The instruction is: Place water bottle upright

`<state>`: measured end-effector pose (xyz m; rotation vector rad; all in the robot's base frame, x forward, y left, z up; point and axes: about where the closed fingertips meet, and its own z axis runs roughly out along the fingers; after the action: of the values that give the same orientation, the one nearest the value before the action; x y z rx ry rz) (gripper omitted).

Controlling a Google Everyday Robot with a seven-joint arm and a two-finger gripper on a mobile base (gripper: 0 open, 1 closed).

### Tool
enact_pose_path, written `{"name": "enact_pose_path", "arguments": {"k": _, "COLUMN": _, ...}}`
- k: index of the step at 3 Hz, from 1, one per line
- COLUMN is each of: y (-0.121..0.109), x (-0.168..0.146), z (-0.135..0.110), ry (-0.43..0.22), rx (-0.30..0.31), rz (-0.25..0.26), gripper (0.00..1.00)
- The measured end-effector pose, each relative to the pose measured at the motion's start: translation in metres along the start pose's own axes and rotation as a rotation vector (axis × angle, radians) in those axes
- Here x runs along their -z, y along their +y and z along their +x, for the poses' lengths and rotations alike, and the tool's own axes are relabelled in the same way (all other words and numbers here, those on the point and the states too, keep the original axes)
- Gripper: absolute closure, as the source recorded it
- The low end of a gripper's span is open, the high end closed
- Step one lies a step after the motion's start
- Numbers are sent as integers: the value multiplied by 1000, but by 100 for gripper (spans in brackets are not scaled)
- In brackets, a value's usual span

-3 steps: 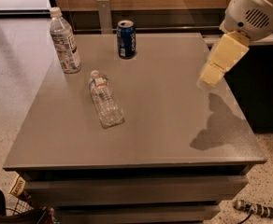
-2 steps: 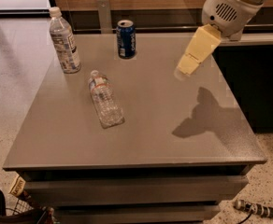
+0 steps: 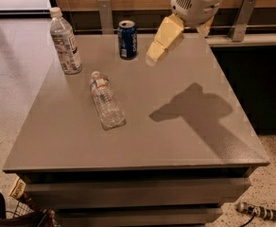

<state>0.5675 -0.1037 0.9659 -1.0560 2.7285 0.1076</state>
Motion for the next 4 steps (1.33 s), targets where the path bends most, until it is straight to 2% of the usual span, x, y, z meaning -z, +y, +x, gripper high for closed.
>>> {"name": "enact_pose_path", "arguments": {"k": 1, "y": 4, "x": -2, "z": -15, "ry": -14, "rx": -100, "rz": 9, "gripper": 0}}
{"name": "enact_pose_path", "arguments": {"k": 2, "y": 5, "x": -4, "z": -24, "ry": -39, "rx": -96, "rz": 16, "gripper": 0}}
{"name": "enact_pose_path", "arguments": {"k": 3, "y": 13, "x": -13, "z": -31, "ry": -21, "rx": -135, "rz": 16, "gripper": 0}}
{"name": "enact_pose_path", "arguments": {"k": 4, "y": 47, "x": -29, "z": -39, "ry": 57, "rx": -204, "rz": 29, "gripper": 0}}
